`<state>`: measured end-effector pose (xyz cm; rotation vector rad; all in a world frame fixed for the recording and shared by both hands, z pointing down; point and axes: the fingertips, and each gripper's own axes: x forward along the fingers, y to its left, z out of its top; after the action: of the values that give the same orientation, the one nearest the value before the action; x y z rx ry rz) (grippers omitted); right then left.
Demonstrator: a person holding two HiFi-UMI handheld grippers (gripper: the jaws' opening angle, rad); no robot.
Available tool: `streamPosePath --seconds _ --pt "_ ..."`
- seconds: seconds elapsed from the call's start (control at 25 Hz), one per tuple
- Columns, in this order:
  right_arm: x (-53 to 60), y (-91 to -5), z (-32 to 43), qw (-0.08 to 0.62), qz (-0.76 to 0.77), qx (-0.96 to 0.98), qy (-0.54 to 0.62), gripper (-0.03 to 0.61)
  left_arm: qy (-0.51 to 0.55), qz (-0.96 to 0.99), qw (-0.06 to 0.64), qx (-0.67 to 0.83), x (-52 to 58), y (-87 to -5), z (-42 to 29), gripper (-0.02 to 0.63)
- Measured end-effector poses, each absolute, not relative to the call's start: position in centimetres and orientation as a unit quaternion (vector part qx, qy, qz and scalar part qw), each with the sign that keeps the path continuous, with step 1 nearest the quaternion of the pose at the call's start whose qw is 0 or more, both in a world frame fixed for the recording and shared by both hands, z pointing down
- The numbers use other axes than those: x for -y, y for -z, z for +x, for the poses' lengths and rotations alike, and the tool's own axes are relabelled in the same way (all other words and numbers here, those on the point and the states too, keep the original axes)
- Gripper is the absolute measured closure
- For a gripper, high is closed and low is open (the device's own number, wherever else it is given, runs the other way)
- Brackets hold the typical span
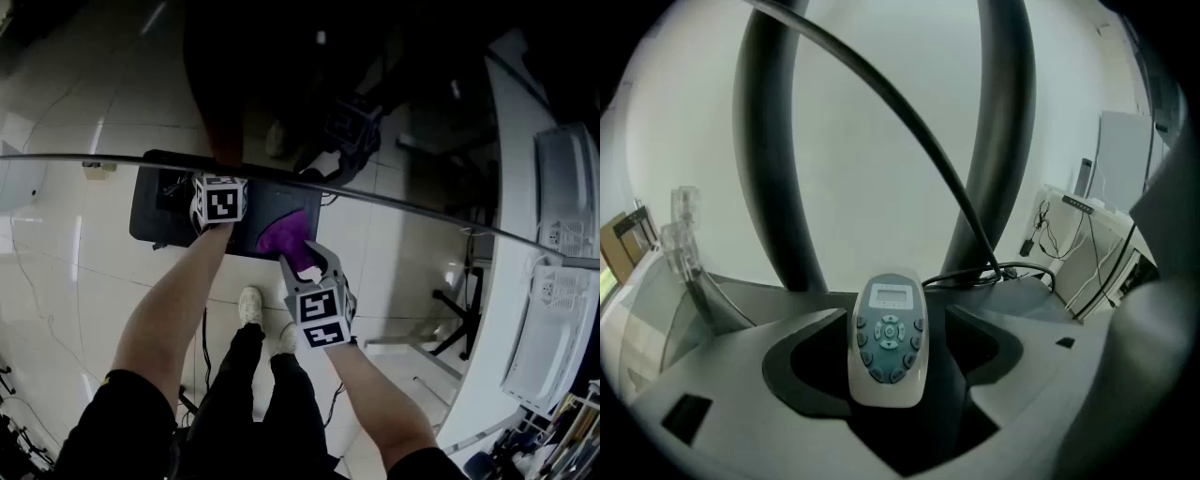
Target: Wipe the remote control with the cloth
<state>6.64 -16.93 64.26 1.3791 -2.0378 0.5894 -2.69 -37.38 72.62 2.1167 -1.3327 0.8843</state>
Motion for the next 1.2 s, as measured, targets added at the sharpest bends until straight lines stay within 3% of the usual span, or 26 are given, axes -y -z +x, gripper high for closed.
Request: streamPosePath --seconds 0.32,0.48,0.76,1.04,1.08,1.16,1.2 --pt "17.7 -64.6 6.8 0.299 0.518 0.769 -0.226 0.391 -0.328 0.782 0.261 0.461 37.2 -74.3 -1.7 0.295" --pt "17.7 -64.8 6.9 0.302 0.519 0.767 -0.226 0.391 -0.331 0.779 0.263 0.464 37.2 -74.2 -2.0 0.342" --pt "18.1 -65.4 6.7 0.310 0.518 0.765 -0.225 0.391 -0.328 0.798 0.236 0.447 35.2 -72.7 -1.8 0.350" --pt "18.3 -70.2 7.1 0.377 0.496 0.751 -0.220 0.390 -0.331 0.834 0.190 0.399 29.3 -68.8 -1.5 0.350" --pt "18.3 -70.9 7.1 0.389 0.489 0.749 -0.220 0.337 -0.334 0.838 0.182 0.391 28.4 -68.4 -1.7 0.350" --pt "18.3 -72.1 7.0 0.411 0.477 0.745 -0.219 0.329 -0.339 0.845 0.170 0.378 26.6 -67.7 -2.2 0.350" --pt "18.3 -72.7 6.9 0.420 0.472 0.743 -0.220 0.292 -0.339 0.847 0.165 0.373 25.8 -67.5 -2.4 0.350"
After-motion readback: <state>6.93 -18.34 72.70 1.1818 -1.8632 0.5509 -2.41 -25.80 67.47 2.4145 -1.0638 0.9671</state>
